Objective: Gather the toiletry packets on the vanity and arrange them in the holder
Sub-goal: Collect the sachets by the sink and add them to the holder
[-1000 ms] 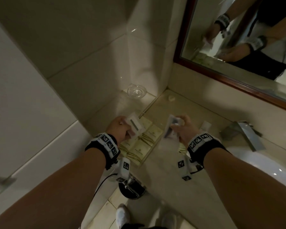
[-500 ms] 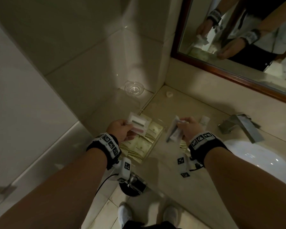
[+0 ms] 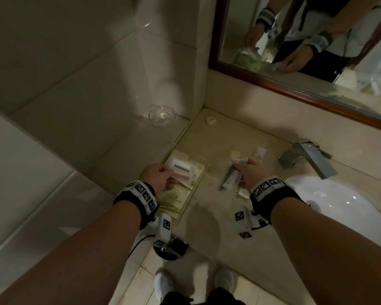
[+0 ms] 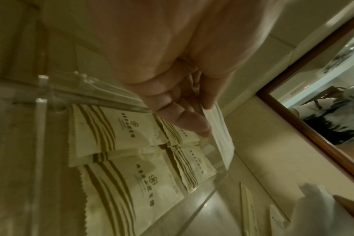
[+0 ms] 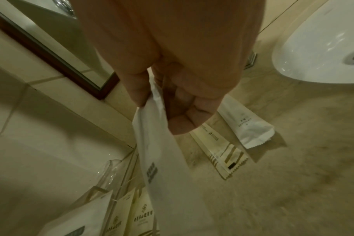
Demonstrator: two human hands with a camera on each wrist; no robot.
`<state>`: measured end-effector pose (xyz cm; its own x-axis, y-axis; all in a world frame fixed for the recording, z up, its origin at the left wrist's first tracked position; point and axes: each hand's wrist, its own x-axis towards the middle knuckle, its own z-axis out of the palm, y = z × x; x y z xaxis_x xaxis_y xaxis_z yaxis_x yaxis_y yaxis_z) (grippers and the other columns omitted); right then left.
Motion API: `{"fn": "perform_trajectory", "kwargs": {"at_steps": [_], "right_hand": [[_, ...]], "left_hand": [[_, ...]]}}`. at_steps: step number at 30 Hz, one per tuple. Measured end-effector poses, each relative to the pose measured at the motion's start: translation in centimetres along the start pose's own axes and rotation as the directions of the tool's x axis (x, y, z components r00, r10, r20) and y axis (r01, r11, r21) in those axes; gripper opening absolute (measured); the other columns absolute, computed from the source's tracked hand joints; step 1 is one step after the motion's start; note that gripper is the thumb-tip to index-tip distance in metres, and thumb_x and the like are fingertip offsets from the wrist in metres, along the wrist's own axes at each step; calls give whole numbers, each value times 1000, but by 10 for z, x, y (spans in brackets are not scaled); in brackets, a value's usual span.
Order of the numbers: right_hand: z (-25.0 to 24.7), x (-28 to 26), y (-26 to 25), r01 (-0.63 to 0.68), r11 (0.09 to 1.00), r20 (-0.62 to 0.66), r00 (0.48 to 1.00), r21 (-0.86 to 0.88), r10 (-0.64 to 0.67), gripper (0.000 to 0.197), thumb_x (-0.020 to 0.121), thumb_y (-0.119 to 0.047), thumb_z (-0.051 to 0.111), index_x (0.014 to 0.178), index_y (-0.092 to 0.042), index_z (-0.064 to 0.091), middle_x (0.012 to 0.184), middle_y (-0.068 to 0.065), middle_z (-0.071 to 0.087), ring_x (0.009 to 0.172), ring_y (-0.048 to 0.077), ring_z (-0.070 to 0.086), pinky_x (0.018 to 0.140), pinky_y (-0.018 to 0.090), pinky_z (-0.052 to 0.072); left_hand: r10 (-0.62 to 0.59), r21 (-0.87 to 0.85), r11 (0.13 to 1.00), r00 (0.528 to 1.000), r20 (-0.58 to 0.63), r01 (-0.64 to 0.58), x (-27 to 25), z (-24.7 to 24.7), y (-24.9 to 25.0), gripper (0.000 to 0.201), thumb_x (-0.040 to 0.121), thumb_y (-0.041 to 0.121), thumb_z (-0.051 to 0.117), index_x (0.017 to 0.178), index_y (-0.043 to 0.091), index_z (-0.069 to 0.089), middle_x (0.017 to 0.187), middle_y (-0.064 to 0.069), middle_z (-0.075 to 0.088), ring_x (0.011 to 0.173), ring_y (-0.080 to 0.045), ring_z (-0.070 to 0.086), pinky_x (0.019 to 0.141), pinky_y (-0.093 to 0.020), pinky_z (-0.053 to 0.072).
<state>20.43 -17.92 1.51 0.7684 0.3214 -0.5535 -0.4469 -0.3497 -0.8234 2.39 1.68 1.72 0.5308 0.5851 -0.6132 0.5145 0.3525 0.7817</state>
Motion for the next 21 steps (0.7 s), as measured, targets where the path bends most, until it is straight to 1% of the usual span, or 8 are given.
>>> {"fn": "perform_trajectory", "kwargs": {"at_steps": [3,5,8,10,13,14,17,21], "right_hand": [[-4,2,4,2,1000,-8,1000,12,-2,12,90,-22,72,86,-12,66,75,7,66,71,25,67,69,38,59],[-5,4,7,-21,1000,-1,1000,12,21,11,89,-22,73,87,-14,66,79,7,69,75,26,69,73,41,60],[-9,8,12,-49,998,-1,999,32,49,9,88,-20,73,85,-17,66,87,9,70,83,29,69,83,47,59],[-11,12,14,-59,997,4,998,44,59,9,89,-19,73,83,-17,65,87,9,70,83,29,69,82,46,58],[-12,17,15,-83,994,2,997,75,83,8,88,-17,73,84,-17,66,88,8,70,83,27,69,76,40,57],[-12,19,15,-91,992,1,996,82,91,8,89,-15,72,85,-16,66,88,8,70,83,27,69,74,39,57],[-14,23,17,-105,990,5,994,96,105,7,91,-12,69,86,-15,65,87,9,68,80,26,68,68,37,56],[-15,28,21,-117,989,-2,993,92,118,7,92,-9,66,90,-16,67,94,12,70,84,29,69,71,39,57]], "left_hand": [[-11,22,1000,1000,-23,12,14,7,-1,17,95,8,62,107,-4,60,80,-16,72,62,-19,65,52,-24,58],[-20,24,1000,1000,-12,20,23,12,-2,22,95,9,62,112,-4,60,89,-20,73,65,-21,65,54,-27,58],[-20,42,999,999,-28,21,35,21,-2,17,97,8,58,111,-2,61,81,-17,70,62,-21,62,53,-27,57],[-16,48,999,999,-40,18,43,27,0,17,99,6,55,114,0,59,74,-15,68,60,-20,60,52,-25,56],[-15,65,998,999,-49,18,53,34,3,12,101,3,49,110,1,56,52,-6,67,54,-19,55,44,-21,50],[-6,93,996,998,-54,11,57,36,2,14,101,4,49,113,1,56,56,-8,68,54,-19,55,42,-21,49],[24,211,977,998,-58,-11,62,42,2,21,102,11,51,120,2,57,80,-17,67,56,-18,58,42,-20,52],[23,305,952,999,-40,-10,68,45,1,16,99,11,54,111,2,61,85,-17,69,61,-21,61,51,-25,55]]}}
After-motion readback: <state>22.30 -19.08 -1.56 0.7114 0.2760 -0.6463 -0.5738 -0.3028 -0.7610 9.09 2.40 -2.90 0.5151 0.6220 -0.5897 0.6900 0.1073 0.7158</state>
